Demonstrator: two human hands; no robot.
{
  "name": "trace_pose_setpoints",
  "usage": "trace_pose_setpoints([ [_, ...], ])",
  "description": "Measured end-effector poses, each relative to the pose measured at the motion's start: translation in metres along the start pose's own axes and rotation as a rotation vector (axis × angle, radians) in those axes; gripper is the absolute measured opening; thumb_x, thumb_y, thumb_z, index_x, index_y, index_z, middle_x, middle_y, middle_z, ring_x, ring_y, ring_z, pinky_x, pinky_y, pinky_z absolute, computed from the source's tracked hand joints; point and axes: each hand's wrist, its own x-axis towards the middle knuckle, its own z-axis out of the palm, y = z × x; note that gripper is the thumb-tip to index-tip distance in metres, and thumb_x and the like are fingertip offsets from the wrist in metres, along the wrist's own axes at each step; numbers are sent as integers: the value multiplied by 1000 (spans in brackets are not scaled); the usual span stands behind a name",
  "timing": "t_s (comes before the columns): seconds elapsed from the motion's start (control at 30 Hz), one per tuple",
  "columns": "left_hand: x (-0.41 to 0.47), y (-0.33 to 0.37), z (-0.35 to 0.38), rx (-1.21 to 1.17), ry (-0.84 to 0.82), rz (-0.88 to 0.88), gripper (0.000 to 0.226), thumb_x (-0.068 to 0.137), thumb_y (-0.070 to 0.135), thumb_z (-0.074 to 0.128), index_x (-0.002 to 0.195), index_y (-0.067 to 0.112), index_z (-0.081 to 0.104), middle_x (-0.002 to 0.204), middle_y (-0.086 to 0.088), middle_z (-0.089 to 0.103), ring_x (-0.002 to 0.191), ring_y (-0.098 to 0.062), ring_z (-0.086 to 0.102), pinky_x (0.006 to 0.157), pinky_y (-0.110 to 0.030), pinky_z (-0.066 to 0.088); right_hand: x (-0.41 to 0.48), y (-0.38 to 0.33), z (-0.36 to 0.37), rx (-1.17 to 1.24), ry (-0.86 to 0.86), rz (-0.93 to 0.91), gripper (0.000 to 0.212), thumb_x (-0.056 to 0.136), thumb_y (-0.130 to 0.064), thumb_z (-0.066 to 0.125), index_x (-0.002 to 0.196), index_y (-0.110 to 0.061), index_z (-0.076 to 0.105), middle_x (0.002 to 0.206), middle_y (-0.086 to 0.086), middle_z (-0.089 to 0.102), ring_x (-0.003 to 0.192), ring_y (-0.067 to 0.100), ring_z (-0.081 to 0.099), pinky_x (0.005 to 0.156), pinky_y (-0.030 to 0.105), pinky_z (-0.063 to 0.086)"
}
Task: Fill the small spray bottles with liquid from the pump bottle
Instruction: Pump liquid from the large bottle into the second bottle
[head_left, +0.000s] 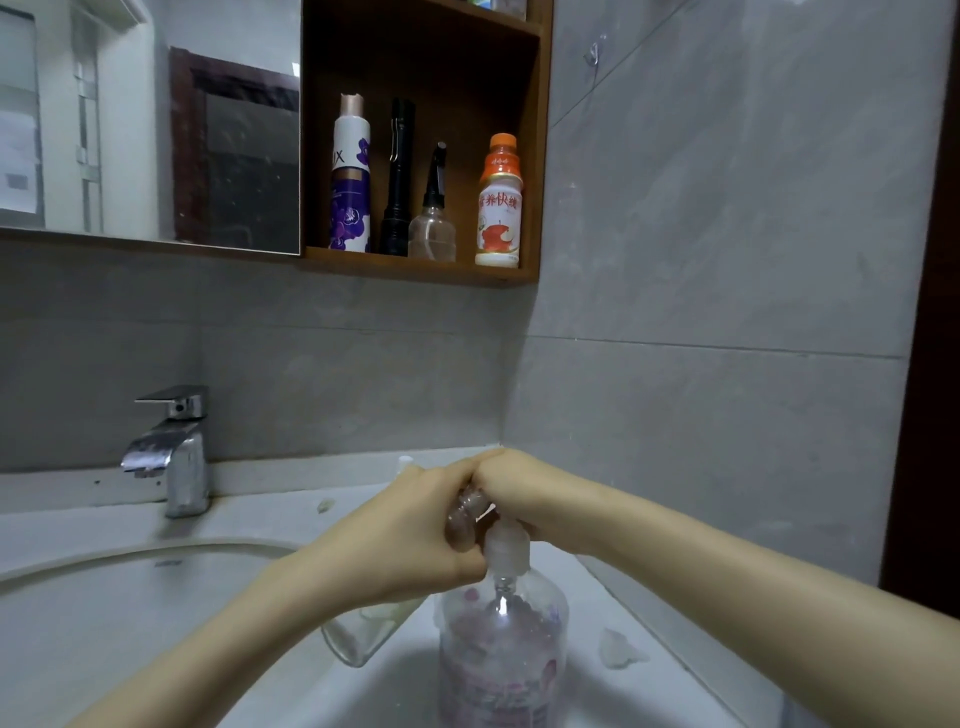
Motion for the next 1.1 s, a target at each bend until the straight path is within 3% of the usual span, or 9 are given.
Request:
trace_pose_setpoints([
  [0.17, -3, -2, 1, 3, 0, 26, 41, 67, 12, 60, 71, 50, 45, 71, 3, 63, 65, -10, 53, 53, -21, 39, 0, 0, 3, -27, -5, -14, 27, 80, 2, 43, 63, -12, 58, 81, 11, 62, 82, 27, 57, 76, 34, 45],
  [0.33, -2, -3, 1, -11, -4, 31, 44, 66, 16, 59, 79, 56, 44, 73, 4, 65, 67, -14, 58, 58, -31, 46, 2, 2, 3, -25, 22, -30, 29, 79, 3, 37, 64, -11, 58, 78, 11, 62, 81, 29, 58, 74, 34, 44],
  [0.53, -2, -4, 0, 32, -10, 19, 53, 64, 13, 58, 75, 63, 43, 68, 4, 60, 63, -14, 52, 54, -30, 42, -2, -6, 5, -152, -20, -44, 22, 86, 1, 47, 70, -9, 58, 89, 14, 60, 86, 24, 54, 77, 32, 42],
  [0.67, -4, -3, 4, 14, -21, 16, 51, 65, 13, 59, 74, 61, 43, 67, 4, 61, 62, -15, 53, 53, -29, 42, -5, -1, 5, -137, -20, -35, 26, 86, 2, 45, 67, -11, 55, 88, 13, 61, 85, 25, 55, 77, 32, 43],
  [0.77, -2, -2, 4, 21, -10, 24, 53, 64, 13, 59, 74, 63, 44, 67, 4, 61, 63, -14, 54, 53, -28, 42, -6, 0, 2, -96, -11, -26, 28, 85, 3, 44, 64, -12, 56, 74, 7, 60, 82, 25, 55, 75, 30, 43],
  [0.9, -1, -3, 3, -2, -14, 24, 31, 62, 22, 54, 84, 43, 51, 74, 5, 65, 68, -15, 59, 60, -37, 49, -5, -1, 0, -37, -4, 2, 29, 80, 3, 40, 62, -10, 58, 68, 4, 62, 73, 25, 57, 65, 25, 46],
  [0.97, -1, -5, 1, 13, -14, 16, 25, 62, 22, 54, 84, 35, 52, 75, 3, 65, 69, -18, 59, 62, -42, 49, -3, -2, 1, -12, -19, 3, 29, 79, 3, 39, 63, -9, 60, 68, 5, 63, 75, 27, 59, 72, 31, 49],
  [1.1, -1, -5, -1, 16, -14, 32, 24, 60, 23, 54, 77, 39, 47, 73, 4, 64, 66, -15, 57, 60, -36, 47, -2, -3, 2, -6, -24, -3, 30, 78, 5, 39, 62, -8, 60, 68, 6, 63, 77, 27, 60, 77, 35, 50],
])
